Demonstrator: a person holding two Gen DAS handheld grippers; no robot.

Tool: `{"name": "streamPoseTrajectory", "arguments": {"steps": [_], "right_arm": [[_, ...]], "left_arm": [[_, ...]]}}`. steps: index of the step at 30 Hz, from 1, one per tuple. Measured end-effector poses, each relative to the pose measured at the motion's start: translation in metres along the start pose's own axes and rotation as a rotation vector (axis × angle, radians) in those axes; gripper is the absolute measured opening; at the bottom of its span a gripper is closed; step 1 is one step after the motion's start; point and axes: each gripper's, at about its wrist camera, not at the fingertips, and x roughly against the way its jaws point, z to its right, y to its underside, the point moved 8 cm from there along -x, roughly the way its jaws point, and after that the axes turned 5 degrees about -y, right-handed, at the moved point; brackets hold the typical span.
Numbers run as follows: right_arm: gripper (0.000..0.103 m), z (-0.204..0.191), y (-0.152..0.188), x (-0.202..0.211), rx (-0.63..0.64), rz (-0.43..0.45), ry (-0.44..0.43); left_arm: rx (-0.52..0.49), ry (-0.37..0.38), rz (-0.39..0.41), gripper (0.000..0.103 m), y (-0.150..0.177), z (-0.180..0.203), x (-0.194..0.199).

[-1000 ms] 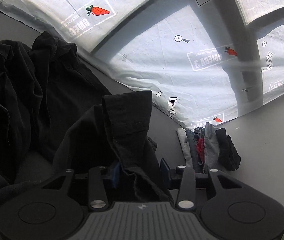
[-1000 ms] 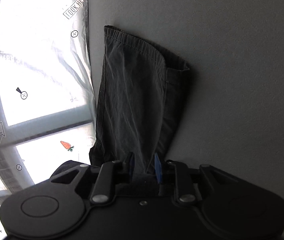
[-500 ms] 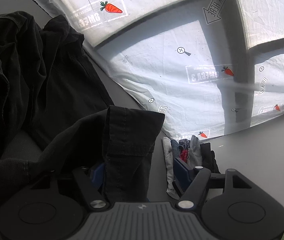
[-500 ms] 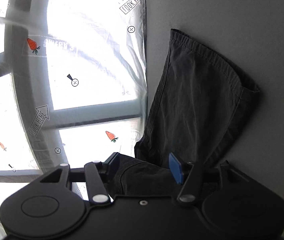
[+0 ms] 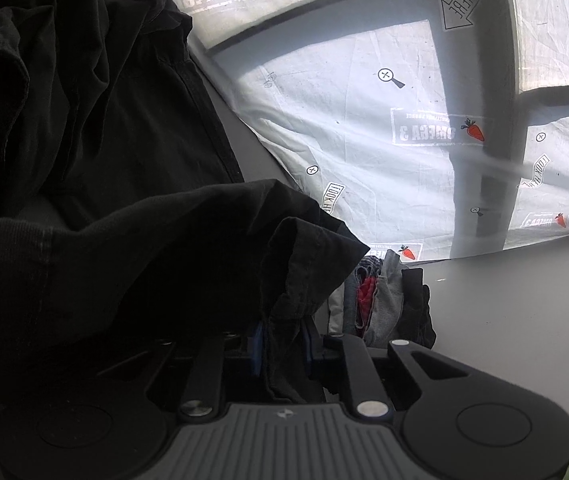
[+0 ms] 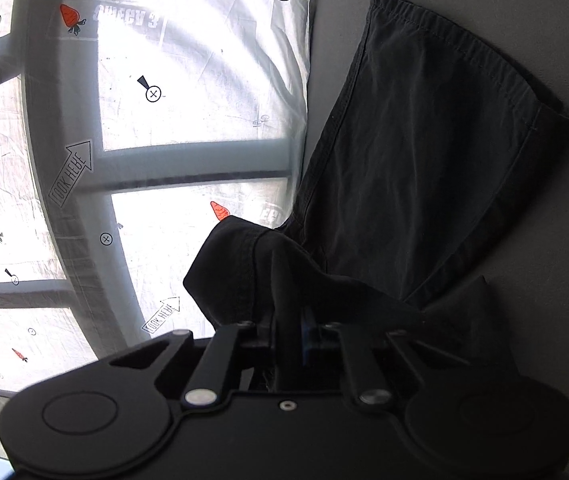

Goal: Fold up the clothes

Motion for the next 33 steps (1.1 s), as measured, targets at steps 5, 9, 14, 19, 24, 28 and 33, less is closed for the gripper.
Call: {"name": "streamPoseTrajectory", "arguments": {"steps": [5,9,14,19,24,28,33], "right_arm": [[0.006,0.003,-0.054,0.034,-0.04,0.16,-0.011],[0.008,0.019,-0.113,0.075,-0.11,0.337,0.038],[0.043,0.048,-0.159,0.135,-0.178,0.605,0.163],[0.055,0.056,-0.162,0.179,-0.164,0.679,0.184],[0.063,0.062,-0.132,0.169,-0.036,0.569,0.32],[0.067,0.068,-0.107,0.15,0.159,0.456,0.521],[0.067,0.079,-0.093,0.142,0.252,0.397,0.682]], "left_arm": [[-0.141,-0.013,0.118,0.028,-0.013,0.006,0.049],[-0.127,-0.139,0.272,0.035,-0.03,-0.024,0.102],[0.004,-0.469,0.408,0.041,-0.04,-0.105,0.155],[0.181,-0.652,0.417,0.047,-0.03,-0.183,0.183],[0.299,-0.601,0.399,0.059,-0.018,-0.209,0.175],[0.306,-0.586,0.375,0.065,-0.017,-0.206,0.158],[0.335,-0.561,0.357,0.073,-0.018,-0.205,0.144]]}}
